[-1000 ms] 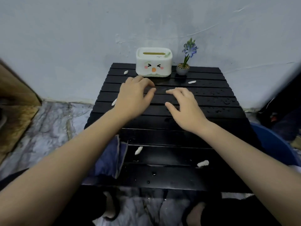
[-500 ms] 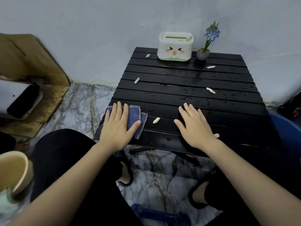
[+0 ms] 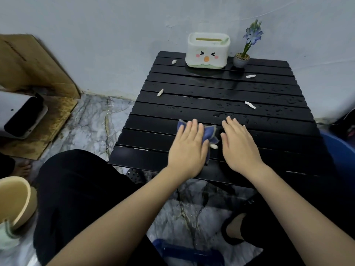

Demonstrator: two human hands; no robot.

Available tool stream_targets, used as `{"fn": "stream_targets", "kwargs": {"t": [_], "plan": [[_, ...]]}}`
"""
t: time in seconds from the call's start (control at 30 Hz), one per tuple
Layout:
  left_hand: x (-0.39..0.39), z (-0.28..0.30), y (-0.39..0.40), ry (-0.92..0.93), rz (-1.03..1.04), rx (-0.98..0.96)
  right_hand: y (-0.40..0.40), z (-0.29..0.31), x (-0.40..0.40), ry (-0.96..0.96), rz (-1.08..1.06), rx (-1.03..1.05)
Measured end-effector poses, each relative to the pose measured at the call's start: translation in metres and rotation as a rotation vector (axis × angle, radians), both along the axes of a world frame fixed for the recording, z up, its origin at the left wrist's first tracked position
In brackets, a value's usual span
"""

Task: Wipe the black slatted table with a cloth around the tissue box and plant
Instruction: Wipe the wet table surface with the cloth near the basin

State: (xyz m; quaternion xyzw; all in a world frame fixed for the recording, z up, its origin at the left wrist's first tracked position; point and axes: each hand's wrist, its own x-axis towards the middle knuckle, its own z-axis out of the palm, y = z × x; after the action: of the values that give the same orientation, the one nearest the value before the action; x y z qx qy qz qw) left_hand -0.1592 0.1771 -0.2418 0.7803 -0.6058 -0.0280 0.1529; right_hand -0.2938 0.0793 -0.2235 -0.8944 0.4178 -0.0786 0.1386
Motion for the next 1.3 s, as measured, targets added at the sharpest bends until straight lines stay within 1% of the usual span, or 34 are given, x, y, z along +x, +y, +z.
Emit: {"fn": "stream_targets", "kwargs": {"t": [0.03,0.1,0.23,0.3,0.37,0.4,0.43,0.5,0.53,0.57,0.6,0.67,0.73,0.77,0.8,0.87,1.0,1.03,1.1,1.2,1.23,1.3], "plan": [[-0.005,0.003,-0.005,0.07,-0.01,-0.024,-0.002,0.001,-0.001,-0.012,-0.027,0.001],[-0.008,0.011,-0.01,0.321,0.085,-0.089,-0.006,0.003,-0.002,-0.036,-0.079,0.012],[0.017,0.034,-0.02,0.938,0.455,-0.398,-0.011,0.002,-0.002,-0.026,-0.089,0.04],[0.051,0.044,-0.029,1.175,0.661,-0.514,-0.018,0.001,0.0,-0.006,-0.071,0.047],[0.09,0.055,-0.034,1.329,0.765,-0.641,-0.027,0.001,0.004,0.007,-0.057,0.058],[0.109,0.059,-0.037,1.335,0.785,-0.701,-0.032,0.001,0.006,0.013,-0.052,0.065],[0.123,0.064,-0.039,1.268,0.799,-0.742,-0.037,0.001,0.008,0.018,-0.05,0.073],[0.152,0.068,-0.043,1.064,0.768,-0.797,-0.043,0.001,0.011,0.029,-0.053,0.089],[0.165,0.065,-0.047,1.011,0.731,-0.805,-0.045,0.0,0.012,0.032,-0.056,0.092],[0.176,0.06,-0.052,0.959,0.703,-0.774,-0.046,-0.001,0.012,0.031,-0.06,0.092],[0.186,0.051,-0.058,0.897,0.674,-0.701,-0.046,-0.003,0.012,0.027,-0.061,0.087],[0.197,0.025,-0.071,0.72,0.612,-0.488,-0.047,-0.005,0.011,0.02,-0.059,0.074],[0.192,0.006,-0.083,0.443,0.53,-0.249,-0.047,-0.008,0.009,0.007,-0.049,0.078],[0.182,0.0,-0.093,0.296,0.484,-0.174,-0.051,-0.01,0.007,0.0,-0.051,0.088],[0.173,-0.005,-0.102,0.194,0.44,-0.148,-0.054,-0.011,0.005,-0.005,-0.052,0.097],[0.145,-0.001,-0.112,0.134,0.385,-0.146,-0.053,-0.013,0.006,-0.009,-0.038,0.102],[0.082,0.01,-0.134,0.122,0.205,-0.141,-0.048,-0.011,0.007,-0.004,-0.042,0.096],[0.064,0.014,-0.139,0.165,0.149,-0.124,-0.048,-0.011,0.007,0.008,-0.039,0.093],[0.036,0.02,-0.151,0.347,0.05,-0.083,-0.048,-0.01,0.007,0.03,-0.023,0.083],[0.016,0.023,-0.171,0.678,-0.049,-0.04,-0.045,-0.008,0.006,0.031,-0.018,0.071],[0.014,0.023,-0.176,0.796,-0.038,-0.057,-0.044,-0.008,0.006,0.033,-0.02,0.068],[0.021,0.027,-0.18,1.009,0.062,-0.131,-0.043,-0.008,0.005,0.048,-0.018,0.063]]}}
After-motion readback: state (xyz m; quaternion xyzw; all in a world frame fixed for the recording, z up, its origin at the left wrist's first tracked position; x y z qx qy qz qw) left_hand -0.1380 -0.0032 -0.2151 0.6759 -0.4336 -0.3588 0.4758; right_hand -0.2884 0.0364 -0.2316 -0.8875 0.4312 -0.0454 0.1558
